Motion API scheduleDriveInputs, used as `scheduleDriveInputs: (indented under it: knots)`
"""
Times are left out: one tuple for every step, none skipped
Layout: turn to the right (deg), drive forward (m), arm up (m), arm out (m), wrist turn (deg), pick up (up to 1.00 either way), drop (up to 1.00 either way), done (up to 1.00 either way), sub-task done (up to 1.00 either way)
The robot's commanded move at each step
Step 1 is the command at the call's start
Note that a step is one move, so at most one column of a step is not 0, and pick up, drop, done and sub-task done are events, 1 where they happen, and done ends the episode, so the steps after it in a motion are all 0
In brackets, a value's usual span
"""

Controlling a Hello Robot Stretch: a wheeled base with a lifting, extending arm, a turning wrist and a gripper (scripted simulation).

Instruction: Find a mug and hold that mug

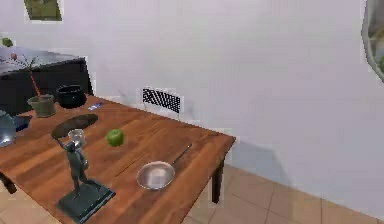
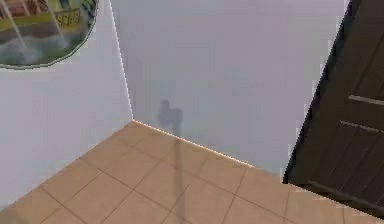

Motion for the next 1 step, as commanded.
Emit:
scheduleDriveInputs:
  knots:
    - [45.0, 0.0, 0.0, 0.0, 0.0, 0.0, 0.0, 0.0, 0.0]
